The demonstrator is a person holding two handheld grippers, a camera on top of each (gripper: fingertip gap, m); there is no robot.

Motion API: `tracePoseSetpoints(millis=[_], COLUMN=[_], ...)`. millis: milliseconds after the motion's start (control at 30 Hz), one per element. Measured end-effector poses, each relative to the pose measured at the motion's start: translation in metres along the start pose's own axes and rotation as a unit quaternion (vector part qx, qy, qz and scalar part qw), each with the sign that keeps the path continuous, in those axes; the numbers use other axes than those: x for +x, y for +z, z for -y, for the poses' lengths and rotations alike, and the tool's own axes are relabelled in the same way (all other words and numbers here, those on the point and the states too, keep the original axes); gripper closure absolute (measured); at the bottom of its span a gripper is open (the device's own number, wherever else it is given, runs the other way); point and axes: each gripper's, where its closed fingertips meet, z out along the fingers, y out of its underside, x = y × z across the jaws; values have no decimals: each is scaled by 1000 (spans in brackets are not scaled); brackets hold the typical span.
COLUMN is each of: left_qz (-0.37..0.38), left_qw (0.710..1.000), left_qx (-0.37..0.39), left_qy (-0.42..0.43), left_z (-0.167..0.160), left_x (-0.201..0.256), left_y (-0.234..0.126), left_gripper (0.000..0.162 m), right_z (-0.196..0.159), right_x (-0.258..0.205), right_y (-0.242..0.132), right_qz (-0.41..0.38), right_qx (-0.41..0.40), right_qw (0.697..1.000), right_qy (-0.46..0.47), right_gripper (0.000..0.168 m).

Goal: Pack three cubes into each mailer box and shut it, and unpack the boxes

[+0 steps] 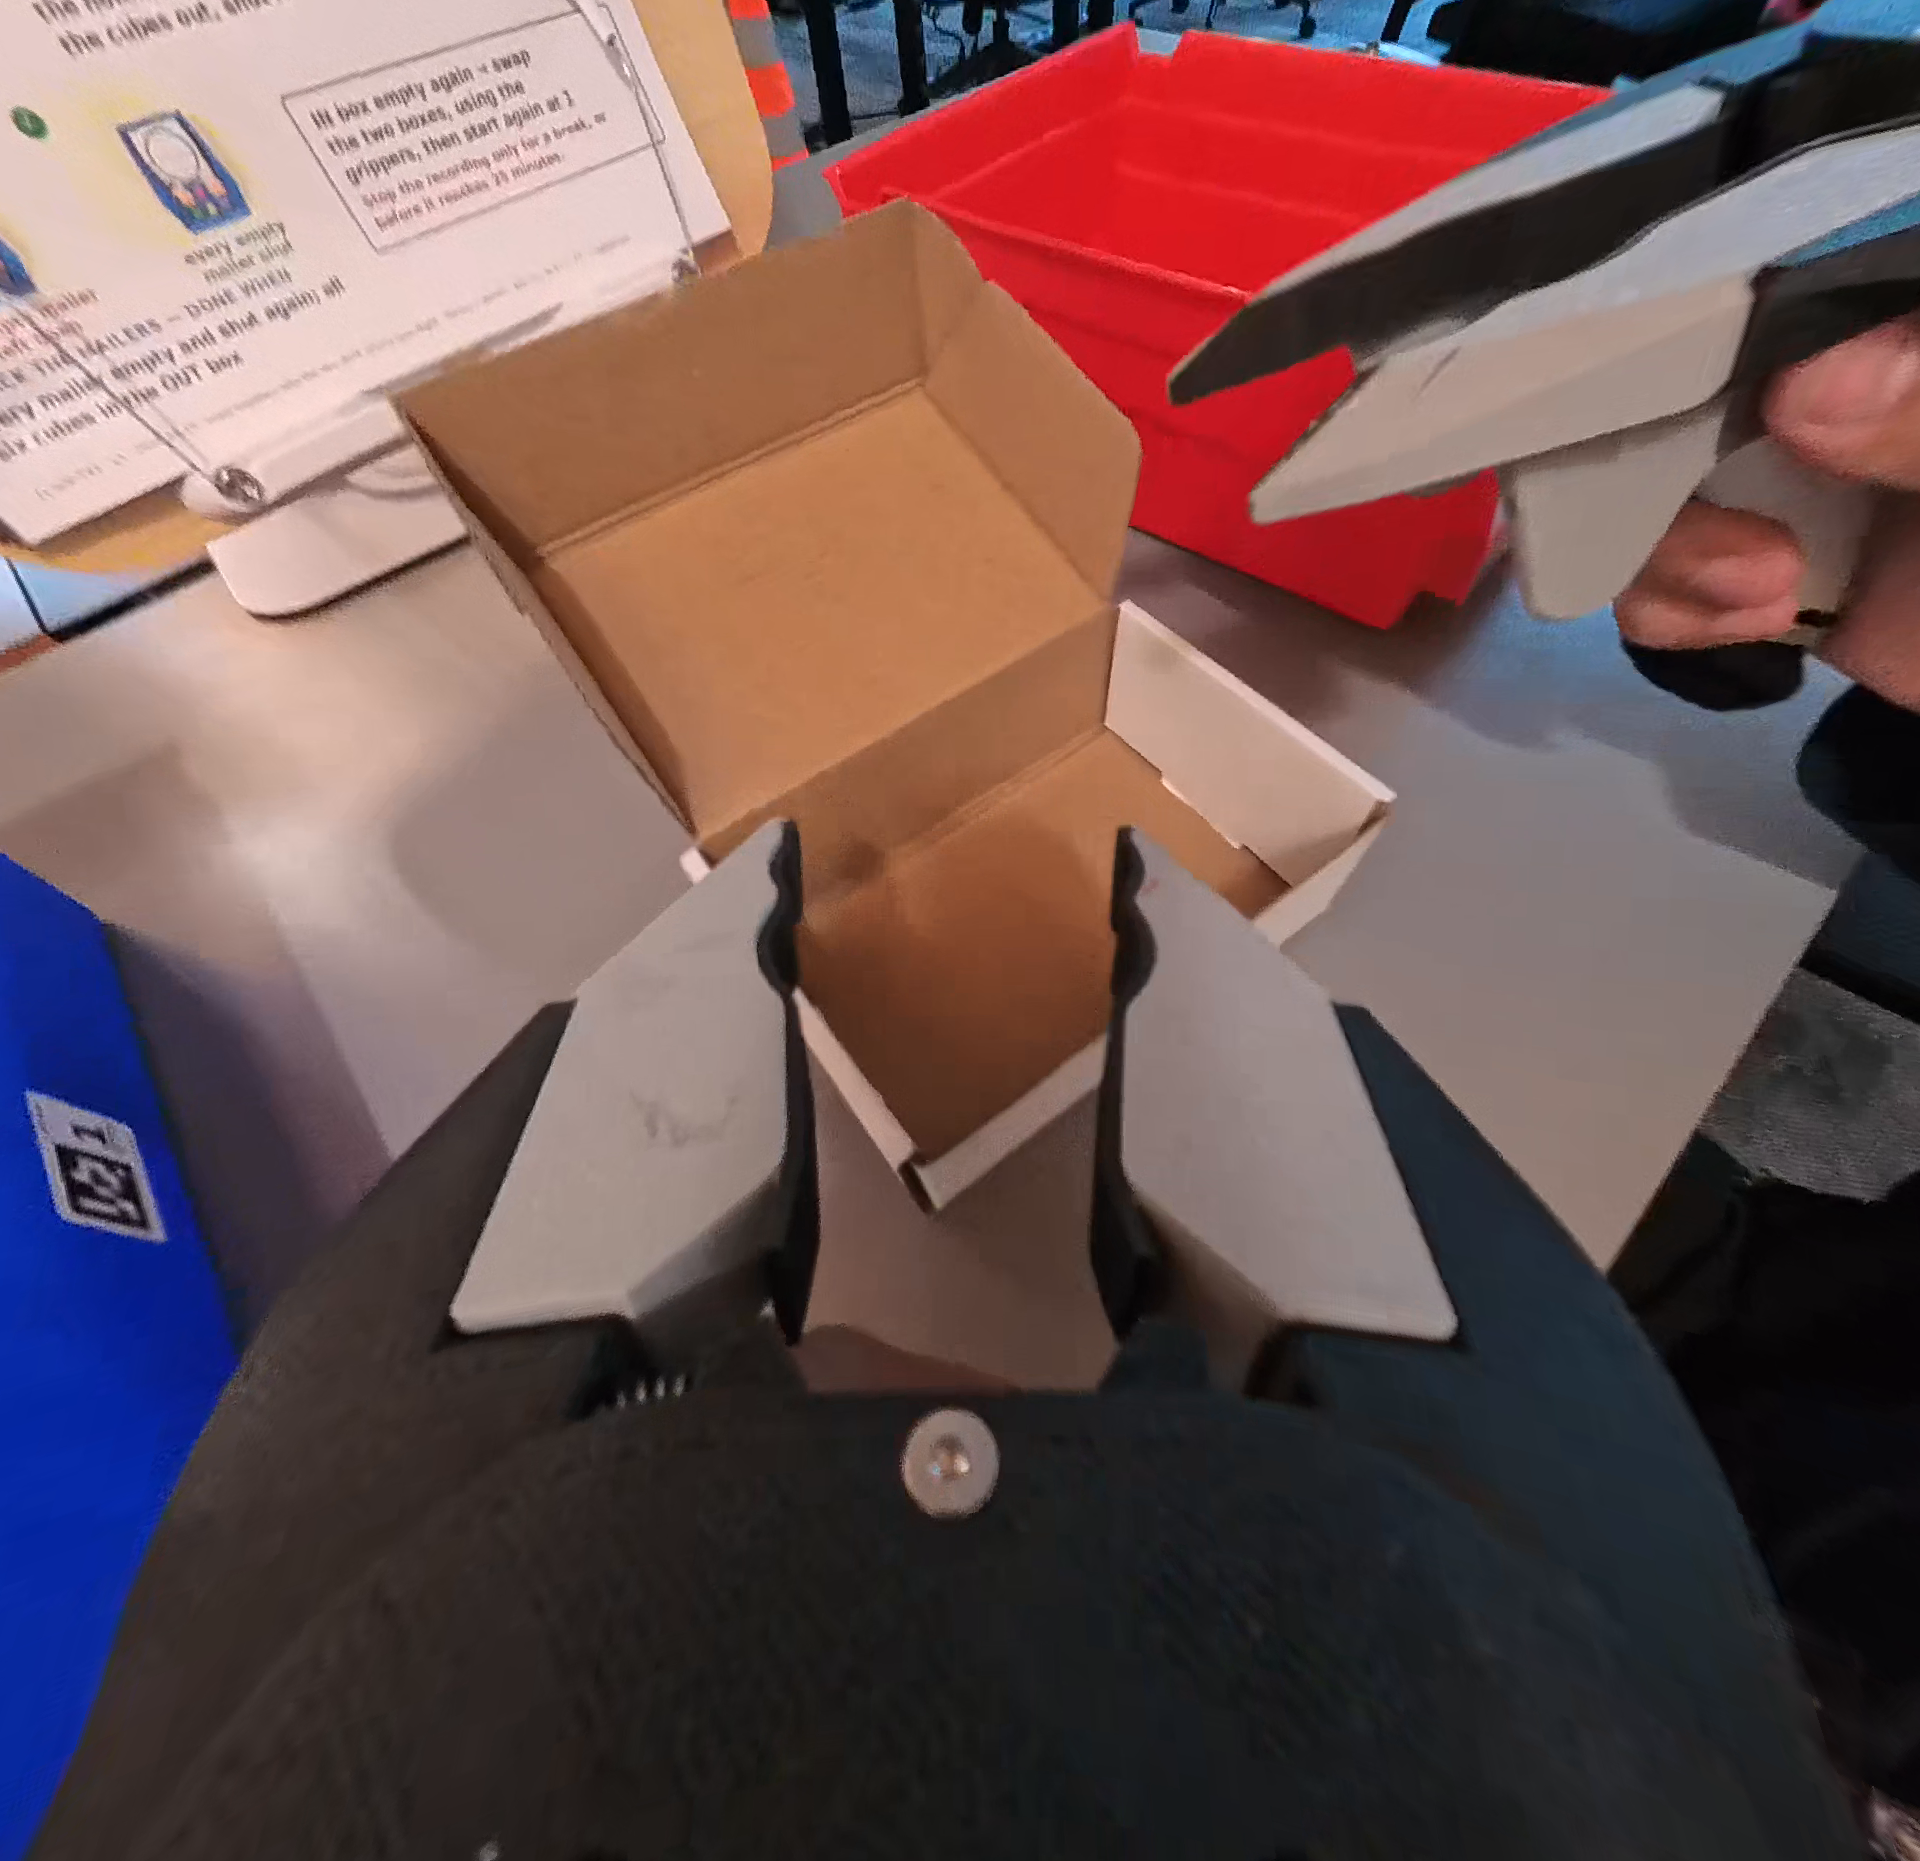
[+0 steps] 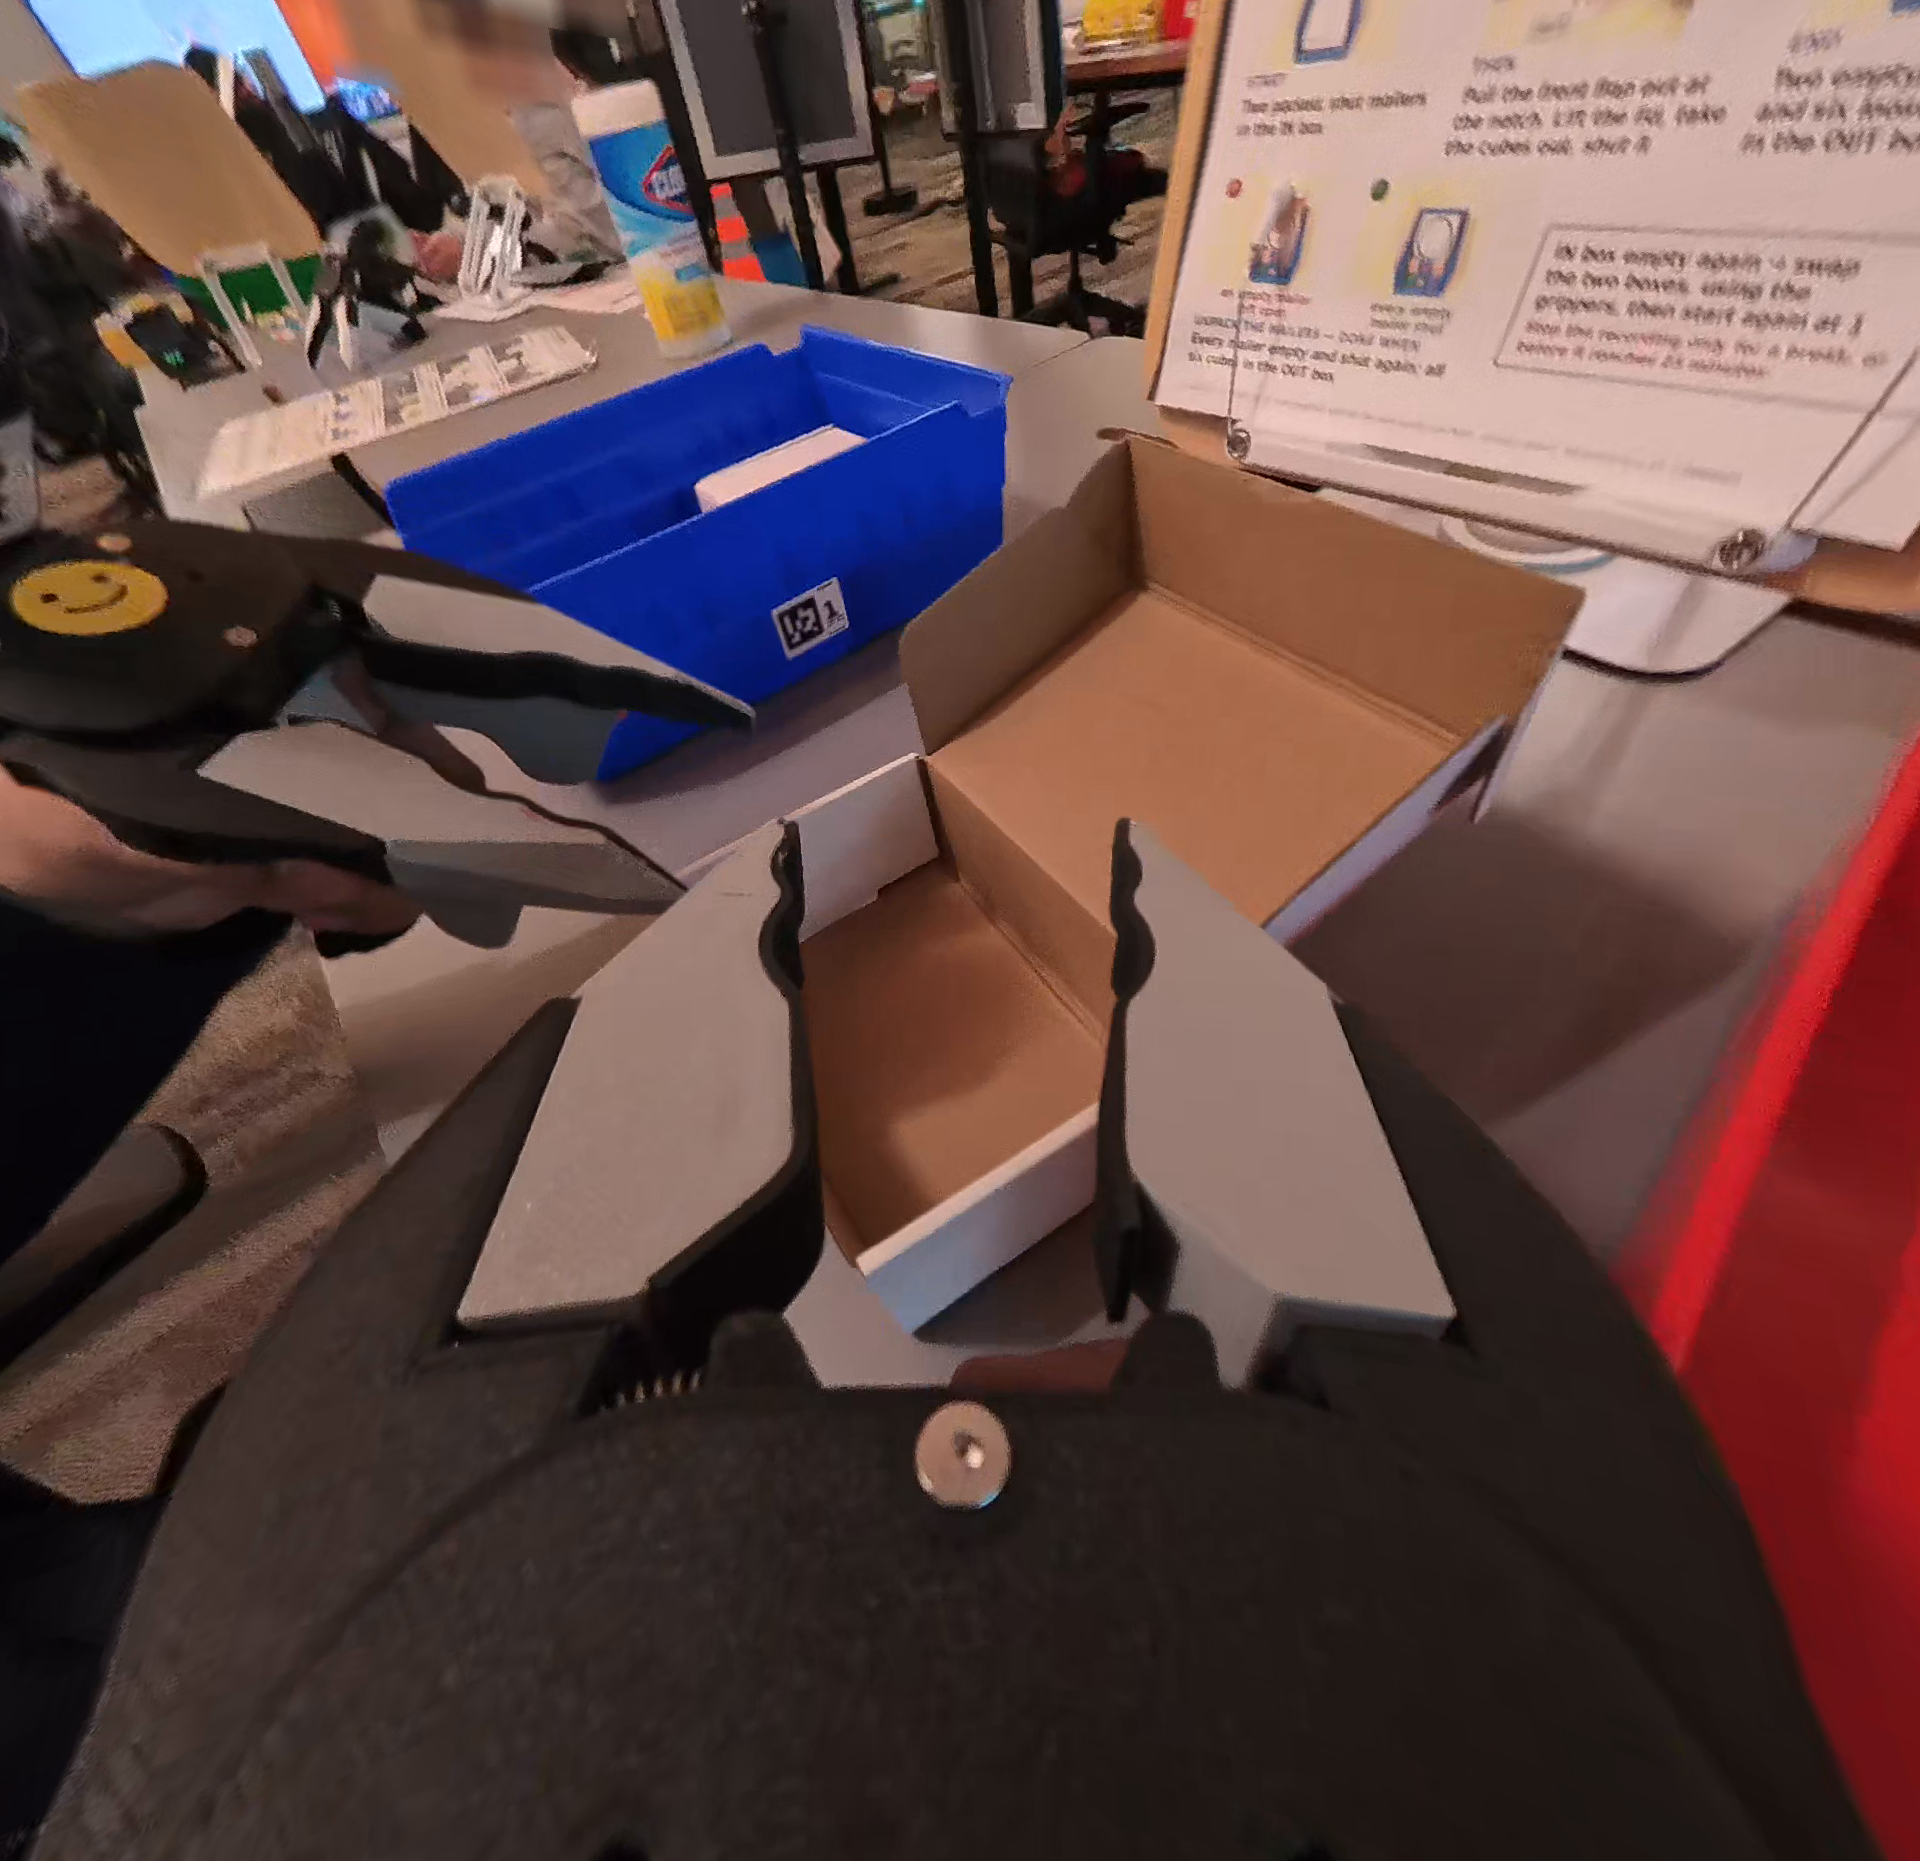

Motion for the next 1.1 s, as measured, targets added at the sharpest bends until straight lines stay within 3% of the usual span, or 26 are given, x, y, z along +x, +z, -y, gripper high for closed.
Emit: tracePoseSetpoints(millis=[33,133,300,433,667,933,1100], left_qz=[-1,37,150,187,111,-4,-50], left_qw=[1000,999,987,976,951,916,891], left_qx=[0,5,7,-95,-289,-378,-411], left_qy=[-11,-28,-52,-63,-1,135,188], left_z=[-4,-8,-14,-49,-110,-134,-145], left_x=[-1,-29,-119,-181,-207,-187,-182], left_y=[-5,-36,-116,-144,-125,-93,-81], left_gripper=[99,96,97,98,103,101,114], right_z=[0,-9,-42,-56,-83,-81,-69], right_x=[-4,-19,-55,-64,-42,-7,-4], right_y=[0,0,9,20,26,24,18], right_qz=[2,40,118,119,63,-5,6], right_qx=[-5,-38,-123,-151,-212,-203,-179], right_qw=[1000,998,983,975,962,968,976], right_qy=[-15,-38,-70,-109,-161,-147,-126], right_gripper=[110,111,110,111,112,110,112])
